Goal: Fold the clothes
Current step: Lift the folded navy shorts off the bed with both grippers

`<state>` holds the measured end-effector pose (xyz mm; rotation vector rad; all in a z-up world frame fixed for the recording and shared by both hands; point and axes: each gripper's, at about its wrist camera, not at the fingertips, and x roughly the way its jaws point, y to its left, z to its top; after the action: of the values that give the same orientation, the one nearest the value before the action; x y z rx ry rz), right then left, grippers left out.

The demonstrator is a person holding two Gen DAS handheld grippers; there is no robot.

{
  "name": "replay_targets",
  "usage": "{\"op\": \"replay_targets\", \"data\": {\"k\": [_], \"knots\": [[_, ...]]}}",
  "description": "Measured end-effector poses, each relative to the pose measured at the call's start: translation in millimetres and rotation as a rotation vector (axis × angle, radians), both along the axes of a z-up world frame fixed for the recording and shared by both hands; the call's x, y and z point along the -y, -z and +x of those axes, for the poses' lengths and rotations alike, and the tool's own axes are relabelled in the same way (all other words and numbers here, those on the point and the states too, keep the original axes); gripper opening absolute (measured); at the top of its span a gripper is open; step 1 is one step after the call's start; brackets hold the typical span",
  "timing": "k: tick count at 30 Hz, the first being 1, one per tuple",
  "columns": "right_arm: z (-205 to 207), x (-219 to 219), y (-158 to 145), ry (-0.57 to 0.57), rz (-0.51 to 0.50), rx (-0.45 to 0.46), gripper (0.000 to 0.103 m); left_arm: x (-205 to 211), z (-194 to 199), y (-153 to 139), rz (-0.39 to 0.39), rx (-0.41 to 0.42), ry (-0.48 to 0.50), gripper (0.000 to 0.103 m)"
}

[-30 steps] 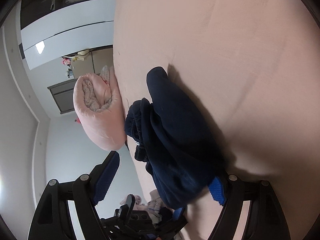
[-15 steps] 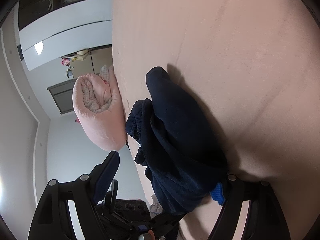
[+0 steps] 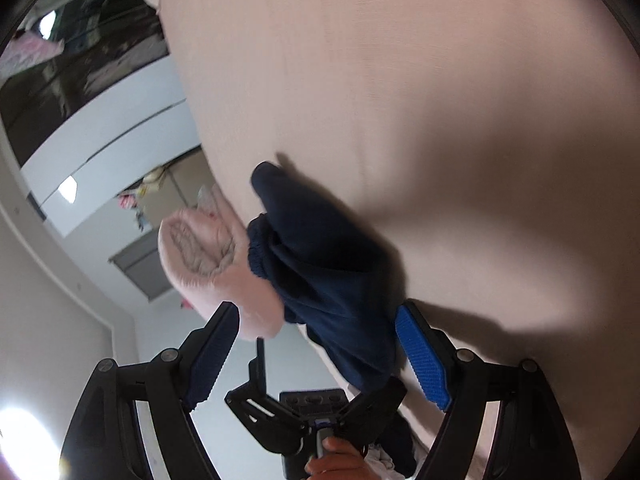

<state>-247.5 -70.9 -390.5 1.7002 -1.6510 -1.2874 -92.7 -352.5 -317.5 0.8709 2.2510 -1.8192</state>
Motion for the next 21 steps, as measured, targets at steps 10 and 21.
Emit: {"op": "replay_targets", "data": {"k": [10,21], "knots": [[-30,47,-3,-0.072,0.023,-0.066,0.090,-5,9,-2,-0.065,-0.009,0.018,0.090],[-47,62,-6,-0.084,0.017,-0.088,0.087,-12,5,-9,-0.176,-0.022,0.061,0.090]]}}
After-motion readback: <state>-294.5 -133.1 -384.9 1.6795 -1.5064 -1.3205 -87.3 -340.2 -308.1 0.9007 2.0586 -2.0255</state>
